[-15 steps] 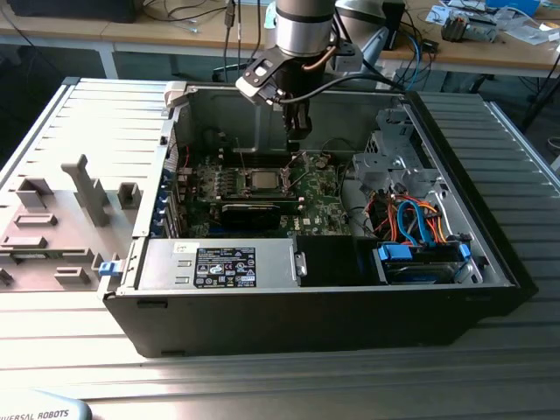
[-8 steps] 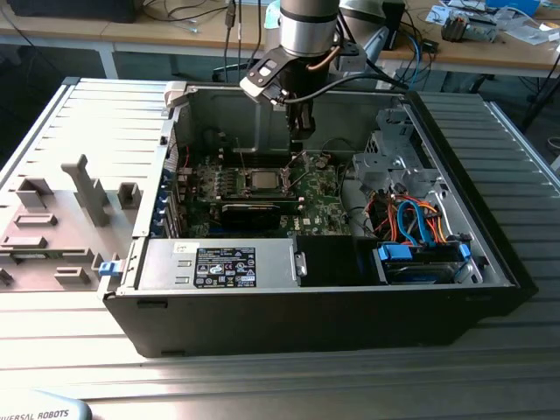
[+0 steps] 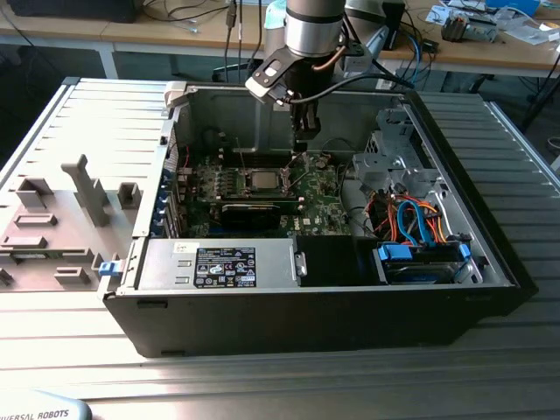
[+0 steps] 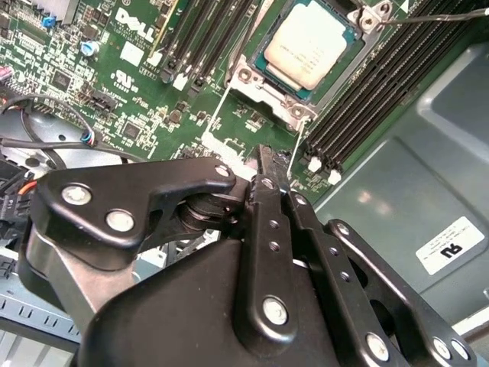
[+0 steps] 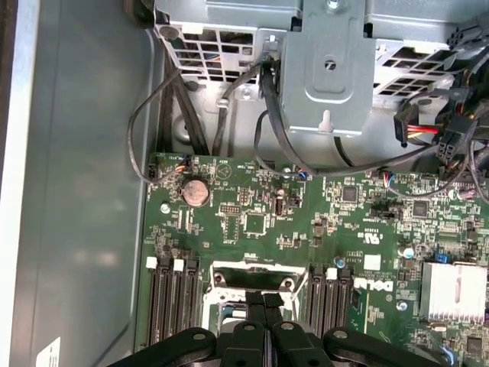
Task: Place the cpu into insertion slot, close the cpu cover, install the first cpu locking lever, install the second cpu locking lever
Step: 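Close the cpu cover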
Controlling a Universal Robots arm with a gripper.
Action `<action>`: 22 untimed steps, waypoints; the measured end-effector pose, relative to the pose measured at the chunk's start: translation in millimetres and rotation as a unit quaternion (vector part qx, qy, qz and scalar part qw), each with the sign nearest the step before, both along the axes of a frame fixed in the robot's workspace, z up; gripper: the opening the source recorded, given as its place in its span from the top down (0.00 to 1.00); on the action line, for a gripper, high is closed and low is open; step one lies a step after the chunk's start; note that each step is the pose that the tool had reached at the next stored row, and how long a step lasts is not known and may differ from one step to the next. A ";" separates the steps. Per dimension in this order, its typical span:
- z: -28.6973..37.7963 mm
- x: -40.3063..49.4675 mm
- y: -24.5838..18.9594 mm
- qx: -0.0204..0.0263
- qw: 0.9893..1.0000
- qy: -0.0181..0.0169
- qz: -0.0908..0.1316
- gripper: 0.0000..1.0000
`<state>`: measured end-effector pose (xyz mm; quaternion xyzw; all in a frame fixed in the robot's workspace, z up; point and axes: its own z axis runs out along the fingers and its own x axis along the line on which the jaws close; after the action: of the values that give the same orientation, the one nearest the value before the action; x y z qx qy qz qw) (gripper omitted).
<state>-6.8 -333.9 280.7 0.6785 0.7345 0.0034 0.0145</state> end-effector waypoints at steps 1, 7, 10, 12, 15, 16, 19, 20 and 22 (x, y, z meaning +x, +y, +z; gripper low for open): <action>0.0 0.8 0.1 0.000 1.000 0.000 0.000 0.89; 0.0 5.5 0.4 0.000 1.000 0.000 0.000 0.89; 0.0 6.6 0.7 0.000 1.000 0.000 0.000 0.89; 0.0 7.4 0.7 0.000 1.000 0.000 0.000 0.89; 0.0 8.2 0.8 0.000 1.000 0.000 0.000 0.89; 0.0 8.5 0.9 0.000 1.000 0.000 0.000 0.89; 0.0 9.3 1.0 0.000 1.000 0.000 0.000 0.89; 0.0 9.5 1.0 0.000 1.000 0.000 0.000 0.89; 0.0 9.8 1.0 0.000 1.000 0.000 0.000 0.89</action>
<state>3.0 -332.8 280.6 0.6785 0.7345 0.0033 0.0147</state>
